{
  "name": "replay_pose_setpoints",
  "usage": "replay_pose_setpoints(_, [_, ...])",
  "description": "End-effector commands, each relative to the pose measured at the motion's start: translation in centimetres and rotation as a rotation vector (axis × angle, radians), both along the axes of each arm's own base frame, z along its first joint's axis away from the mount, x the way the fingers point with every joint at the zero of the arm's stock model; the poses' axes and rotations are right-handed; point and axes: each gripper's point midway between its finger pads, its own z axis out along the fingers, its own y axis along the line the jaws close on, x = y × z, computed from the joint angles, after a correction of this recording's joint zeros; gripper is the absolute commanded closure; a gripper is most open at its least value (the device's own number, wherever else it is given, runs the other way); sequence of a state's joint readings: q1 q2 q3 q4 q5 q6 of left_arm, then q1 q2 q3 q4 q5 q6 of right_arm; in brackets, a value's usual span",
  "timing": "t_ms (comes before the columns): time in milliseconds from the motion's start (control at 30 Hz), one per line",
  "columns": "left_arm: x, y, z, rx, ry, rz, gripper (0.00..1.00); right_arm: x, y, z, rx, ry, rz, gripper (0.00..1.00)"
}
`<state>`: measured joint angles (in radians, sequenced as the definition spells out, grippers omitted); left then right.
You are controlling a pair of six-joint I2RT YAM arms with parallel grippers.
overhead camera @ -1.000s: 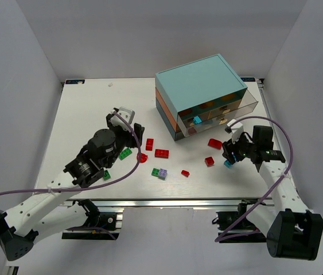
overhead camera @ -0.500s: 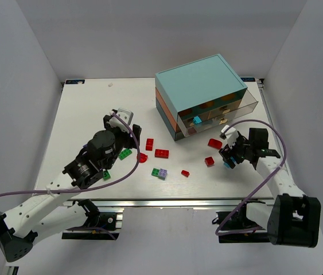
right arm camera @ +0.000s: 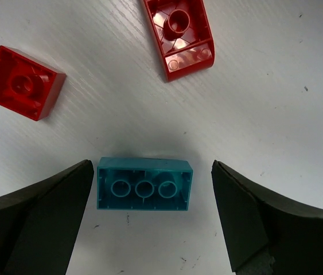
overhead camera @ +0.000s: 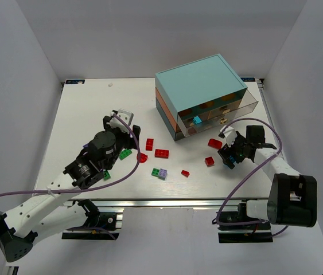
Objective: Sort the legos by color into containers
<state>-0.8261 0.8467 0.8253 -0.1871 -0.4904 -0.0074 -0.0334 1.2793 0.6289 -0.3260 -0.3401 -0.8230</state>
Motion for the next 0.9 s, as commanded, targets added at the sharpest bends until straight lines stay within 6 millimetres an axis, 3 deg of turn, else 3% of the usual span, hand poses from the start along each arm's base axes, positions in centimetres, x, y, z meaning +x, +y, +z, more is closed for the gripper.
replay_pose_setpoints(0, [0.2, 0.3, 0.0, 0.003, -0.007, 0.014, 0.2, 1.3, -0.5, 0.7, -0.01, -0.035, -0.023, 0.11])
replay_pose_setpoints(333, [0.3, 0.2, -0.4, 0.011, -0.001, 0.02, 0.19, 0.7, -1.3, -1.3, -0.03, 0.024, -0.051, 0.11])
replay_pose_setpoints(533, [0.4, 0.4, -0.5, 0.039, -0.009, 0.021, 0.19, 0.5, -1.1, -1.8, -0.007, 0.045, -0.047, 0.18])
replay_pose_setpoints(733, [0.4, 0.5, -0.5, 0.042, -0.01, 0.025, 0.19, -0.3, -1.0, -1.9, 0.003, 0.073, -0.03, 0.34])
replay_pose_setpoints(867, [0.4, 0.5, -0.4, 0.039, -0.016, 0.024, 0.19, -1.1, -0.7, -1.2, 0.011, 0.079, -0.001, 0.54])
